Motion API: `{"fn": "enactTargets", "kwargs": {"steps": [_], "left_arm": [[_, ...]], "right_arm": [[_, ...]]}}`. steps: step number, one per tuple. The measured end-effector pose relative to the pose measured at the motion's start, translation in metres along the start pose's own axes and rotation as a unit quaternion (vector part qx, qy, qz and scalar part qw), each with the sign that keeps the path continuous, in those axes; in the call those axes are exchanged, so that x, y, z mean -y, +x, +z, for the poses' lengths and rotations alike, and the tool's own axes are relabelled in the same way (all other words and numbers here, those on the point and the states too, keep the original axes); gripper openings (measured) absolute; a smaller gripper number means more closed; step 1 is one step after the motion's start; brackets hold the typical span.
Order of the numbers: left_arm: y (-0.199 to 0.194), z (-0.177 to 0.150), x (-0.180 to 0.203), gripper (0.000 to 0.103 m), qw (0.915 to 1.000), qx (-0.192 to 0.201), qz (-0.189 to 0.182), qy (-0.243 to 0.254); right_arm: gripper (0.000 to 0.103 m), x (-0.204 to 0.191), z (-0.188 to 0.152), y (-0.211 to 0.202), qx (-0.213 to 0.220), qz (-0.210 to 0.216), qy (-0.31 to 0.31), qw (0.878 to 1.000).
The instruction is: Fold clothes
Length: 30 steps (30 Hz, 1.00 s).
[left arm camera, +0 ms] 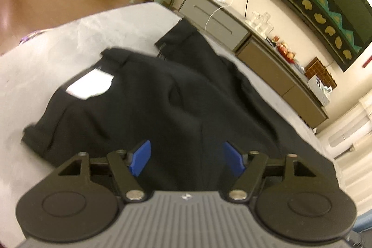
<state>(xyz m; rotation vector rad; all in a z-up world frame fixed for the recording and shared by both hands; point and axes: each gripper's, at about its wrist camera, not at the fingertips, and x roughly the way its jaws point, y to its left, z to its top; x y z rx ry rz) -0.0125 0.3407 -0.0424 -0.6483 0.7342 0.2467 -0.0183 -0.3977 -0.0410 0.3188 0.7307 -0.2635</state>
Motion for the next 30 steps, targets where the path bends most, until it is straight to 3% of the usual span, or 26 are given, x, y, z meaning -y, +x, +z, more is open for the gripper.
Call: {"fn": "enactTargets", "kwargs": {"steps": [6,10,13,17,18,19,20,21,22,23,26,28,30], "left_arm": [[-0.023,-0.005,-0.022,0.074,0.9995,0.010,0.027,-0.014],[-0.029,-0.008,-0.046,0.074,0.9971,0.000,0.038,-0.066],[-0.033,-0.009,-0.054,0.074,0.9951,0.008,0.047,-0.087],[-0.023,-0.012,-0.060,0.081,0.9926,-0.006,0.061,-0.104],[-0.016,-0.013,-0.059,0.081,0.9916,-0.016,0.068,-0.109],[-0.008,-0.012,-0.057,0.081,0.9908,-0.021,0.075,-0.110],[0.000,-0.010,-0.054,0.078,0.9907,-0.020,0.083,-0.106],[0.007,-0.005,-0.051,0.066,0.9909,-0.017,0.089,-0.099],[0.011,0.006,-0.049,0.049,0.9915,-0.011,0.094,-0.090],[0.015,0.017,-0.047,0.004,0.9919,-0.005,0.099,-0.080],[0.023,0.049,-0.045,0.002,0.9918,0.018,0.111,-0.062],[0.007,0.063,-0.065,0.002,0.9881,0.038,0.114,-0.096],[0.004,0.054,-0.085,0.003,0.9847,0.001,0.123,-0.123]], "right_arm": [[0.098,0.020,-0.019,-0.009,0.007,0.016,0.031,0.999],[0.098,0.036,-0.022,-0.015,-0.001,0.020,0.068,0.997],[0.095,0.034,-0.028,-0.008,-0.023,0.013,0.046,0.999],[0.073,0.009,-0.032,0.002,-0.049,0.028,-0.018,0.998],[0.059,0.001,-0.033,0.004,-0.050,0.029,-0.038,0.998],[0.033,-0.008,-0.034,0.006,-0.049,0.028,-0.058,0.997],[0.018,-0.016,-0.035,0.008,-0.049,0.027,-0.077,0.995],[0.001,-0.023,-0.034,0.012,-0.050,0.029,-0.092,0.994],[0.000,-0.031,-0.031,0.016,-0.048,0.033,-0.105,0.993],[0.000,-0.036,-0.027,0.017,-0.038,0.032,-0.114,0.992],[0.000,-0.043,-0.011,0.010,0.017,0.022,-0.120,0.992],[0.000,-0.028,-0.005,0.005,0.025,0.018,-0.085,0.996],[0.000,-0.013,-0.013,0.006,0.000,0.009,-0.068,0.998]]}}
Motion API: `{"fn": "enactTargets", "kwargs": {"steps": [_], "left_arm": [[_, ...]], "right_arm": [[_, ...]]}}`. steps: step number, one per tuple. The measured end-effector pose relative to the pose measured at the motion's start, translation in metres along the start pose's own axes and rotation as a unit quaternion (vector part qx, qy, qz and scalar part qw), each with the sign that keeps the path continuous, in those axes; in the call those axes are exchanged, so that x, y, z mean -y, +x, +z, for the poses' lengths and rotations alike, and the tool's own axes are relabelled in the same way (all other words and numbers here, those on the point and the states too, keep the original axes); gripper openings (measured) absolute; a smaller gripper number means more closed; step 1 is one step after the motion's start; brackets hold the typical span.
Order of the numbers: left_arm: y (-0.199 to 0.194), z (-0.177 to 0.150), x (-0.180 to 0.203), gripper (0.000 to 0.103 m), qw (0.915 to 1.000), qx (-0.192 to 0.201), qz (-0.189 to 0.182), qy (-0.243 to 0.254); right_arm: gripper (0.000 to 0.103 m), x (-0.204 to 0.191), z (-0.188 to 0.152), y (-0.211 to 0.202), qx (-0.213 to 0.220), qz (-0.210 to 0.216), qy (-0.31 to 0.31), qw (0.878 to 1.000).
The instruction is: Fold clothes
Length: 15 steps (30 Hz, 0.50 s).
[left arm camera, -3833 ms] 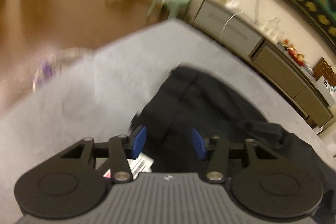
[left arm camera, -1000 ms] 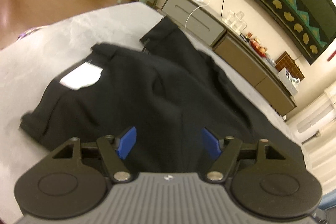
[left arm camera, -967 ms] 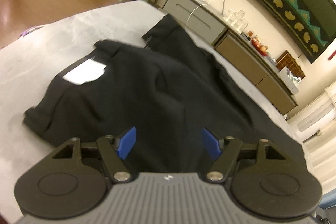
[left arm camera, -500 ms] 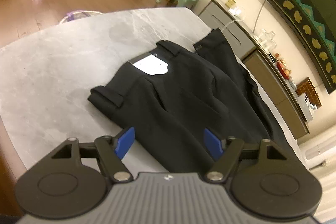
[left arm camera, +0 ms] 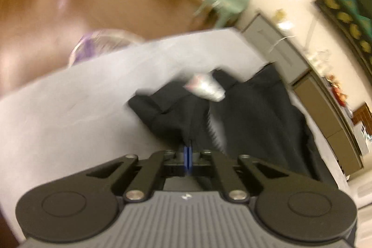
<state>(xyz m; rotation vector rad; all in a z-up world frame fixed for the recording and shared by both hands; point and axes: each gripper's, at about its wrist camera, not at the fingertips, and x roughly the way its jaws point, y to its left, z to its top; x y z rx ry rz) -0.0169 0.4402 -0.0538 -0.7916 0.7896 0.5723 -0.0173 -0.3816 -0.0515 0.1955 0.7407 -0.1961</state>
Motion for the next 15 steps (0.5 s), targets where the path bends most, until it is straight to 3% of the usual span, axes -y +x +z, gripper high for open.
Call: {"fn": "enactTargets", "kwargs": {"steps": [2,5,7,9,10,12,15], "left_arm": [[0.002,-0.014,-0.009,0.005,0.9992,-0.038,0.015,0.006],[-0.015,-0.027,-0.013,0.016,0.9996,-0.026,0.007,-0.003],[-0.039,-0.027,-0.011,0.030,0.9997,0.019,0.010,-0.009],[-0.061,-0.024,-0.009,0.057,0.9970,0.074,0.022,-0.011],[-0.068,-0.021,-0.007,0.059,0.9949,0.097,0.026,-0.011],[-0.069,-0.013,0.000,0.062,0.9937,0.111,0.016,-0.007],[-0.045,0.003,0.027,0.063,0.9967,0.064,-0.046,0.023]], "right_arm": [[0.000,0.010,-0.013,-0.001,-0.029,-0.002,0.009,1.000],[0.006,0.015,-0.017,-0.010,-0.023,-0.008,0.015,1.000],[0.037,0.015,-0.012,-0.023,0.009,-0.025,0.028,0.999],[0.049,0.004,-0.004,-0.037,0.056,-0.020,0.007,0.998],[0.051,-0.004,0.001,-0.045,0.079,-0.015,-0.009,0.997],[0.058,-0.026,0.010,-0.053,0.108,0.007,-0.055,0.993],[0.070,-0.080,0.024,-0.054,0.107,0.093,-0.139,0.980]]}}
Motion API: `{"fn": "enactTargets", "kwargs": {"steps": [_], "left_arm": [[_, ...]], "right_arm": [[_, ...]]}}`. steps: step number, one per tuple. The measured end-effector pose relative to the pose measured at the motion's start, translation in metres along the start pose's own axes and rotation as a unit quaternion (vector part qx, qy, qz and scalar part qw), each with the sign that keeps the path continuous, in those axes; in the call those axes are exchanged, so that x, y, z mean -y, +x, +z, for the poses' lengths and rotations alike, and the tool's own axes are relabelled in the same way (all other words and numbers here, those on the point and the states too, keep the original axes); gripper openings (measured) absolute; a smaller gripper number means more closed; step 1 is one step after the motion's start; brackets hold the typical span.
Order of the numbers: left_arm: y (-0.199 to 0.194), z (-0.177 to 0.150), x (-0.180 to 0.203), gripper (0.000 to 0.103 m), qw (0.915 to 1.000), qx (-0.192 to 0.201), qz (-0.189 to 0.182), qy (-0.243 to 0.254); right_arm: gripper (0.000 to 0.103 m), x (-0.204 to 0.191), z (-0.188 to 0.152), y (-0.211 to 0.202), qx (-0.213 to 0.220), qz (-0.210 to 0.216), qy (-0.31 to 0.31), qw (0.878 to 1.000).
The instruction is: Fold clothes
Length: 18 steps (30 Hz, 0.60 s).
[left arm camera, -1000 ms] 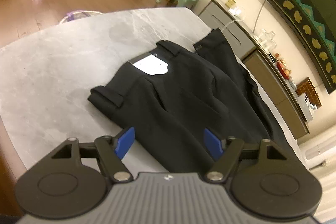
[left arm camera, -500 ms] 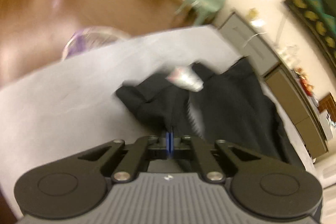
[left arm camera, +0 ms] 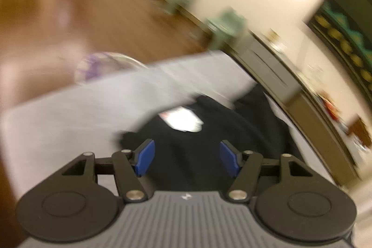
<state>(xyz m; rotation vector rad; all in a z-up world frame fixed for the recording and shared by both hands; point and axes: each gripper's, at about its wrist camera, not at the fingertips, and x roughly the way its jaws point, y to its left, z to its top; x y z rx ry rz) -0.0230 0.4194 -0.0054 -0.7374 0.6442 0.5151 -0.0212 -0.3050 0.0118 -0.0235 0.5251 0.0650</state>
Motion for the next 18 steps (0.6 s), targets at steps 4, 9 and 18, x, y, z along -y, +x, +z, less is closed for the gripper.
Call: {"fn": "enactTargets", "kwargs": {"steps": [4,9,18], "left_arm": [[0.046,-0.003,0.032,0.065,0.9967,-0.054,-0.042,0.044],[0.063,-0.007,0.035,0.065,0.9932,-0.085,-0.078,0.019],[0.074,-0.001,0.020,0.067,0.9903,-0.100,-0.096,-0.013]], "right_arm": [[0.082,-0.102,0.038,0.033,-0.006,0.144,-0.137,0.980],[0.081,-0.236,0.052,0.094,-0.032,0.267,-0.270,0.925],[0.048,-0.324,0.035,0.197,-0.167,0.336,-0.356,0.856]]}}
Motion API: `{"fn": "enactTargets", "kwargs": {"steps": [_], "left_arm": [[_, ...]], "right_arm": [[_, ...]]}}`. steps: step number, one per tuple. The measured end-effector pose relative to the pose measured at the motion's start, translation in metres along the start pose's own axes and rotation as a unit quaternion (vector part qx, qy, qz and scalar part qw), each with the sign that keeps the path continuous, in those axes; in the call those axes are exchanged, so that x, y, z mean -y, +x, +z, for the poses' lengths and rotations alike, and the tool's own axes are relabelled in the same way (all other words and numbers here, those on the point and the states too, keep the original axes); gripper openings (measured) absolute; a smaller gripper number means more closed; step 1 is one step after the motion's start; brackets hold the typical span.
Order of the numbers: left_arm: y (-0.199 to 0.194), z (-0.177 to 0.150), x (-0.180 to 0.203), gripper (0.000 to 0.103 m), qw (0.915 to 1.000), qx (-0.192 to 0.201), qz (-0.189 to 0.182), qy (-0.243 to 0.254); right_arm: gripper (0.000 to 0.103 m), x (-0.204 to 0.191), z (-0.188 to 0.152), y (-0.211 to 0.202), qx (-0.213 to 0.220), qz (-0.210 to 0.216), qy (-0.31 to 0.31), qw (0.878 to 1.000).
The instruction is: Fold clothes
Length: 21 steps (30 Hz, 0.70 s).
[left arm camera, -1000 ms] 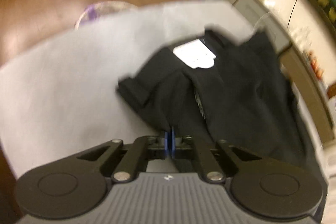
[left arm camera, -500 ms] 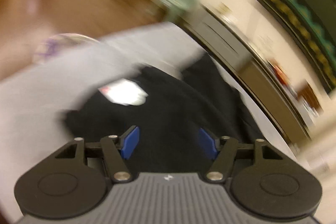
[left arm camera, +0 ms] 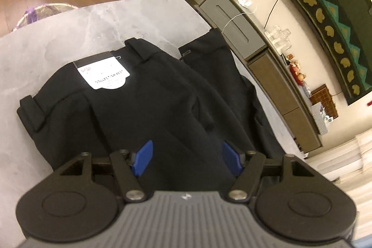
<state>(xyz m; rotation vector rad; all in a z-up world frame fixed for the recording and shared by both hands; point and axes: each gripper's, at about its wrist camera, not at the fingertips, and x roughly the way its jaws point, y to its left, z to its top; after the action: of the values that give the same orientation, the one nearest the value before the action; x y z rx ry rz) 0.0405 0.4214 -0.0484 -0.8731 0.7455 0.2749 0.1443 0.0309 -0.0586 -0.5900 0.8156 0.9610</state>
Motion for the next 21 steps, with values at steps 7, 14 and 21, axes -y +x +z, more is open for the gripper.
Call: {"fn": "enactTargets", "kwargs": {"steps": [7,14,21], "left_arm": [[-0.008,-0.005,-0.002,0.067,1.0000,0.008,-0.006,-0.001],[-0.009,-0.018,0.004,0.071,0.9995,-0.003,-0.025,0.018],[-0.009,-0.030,0.014,0.083,0.9972,-0.008,-0.055,0.050]], "right_arm": [[0.000,-0.022,-0.006,-0.048,0.022,-0.002,-0.004,1.000],[0.000,-0.100,-0.033,-0.108,0.082,-0.052,-0.041,0.994],[0.000,-0.169,-0.079,-0.084,0.074,-0.109,-0.104,0.986]]}}
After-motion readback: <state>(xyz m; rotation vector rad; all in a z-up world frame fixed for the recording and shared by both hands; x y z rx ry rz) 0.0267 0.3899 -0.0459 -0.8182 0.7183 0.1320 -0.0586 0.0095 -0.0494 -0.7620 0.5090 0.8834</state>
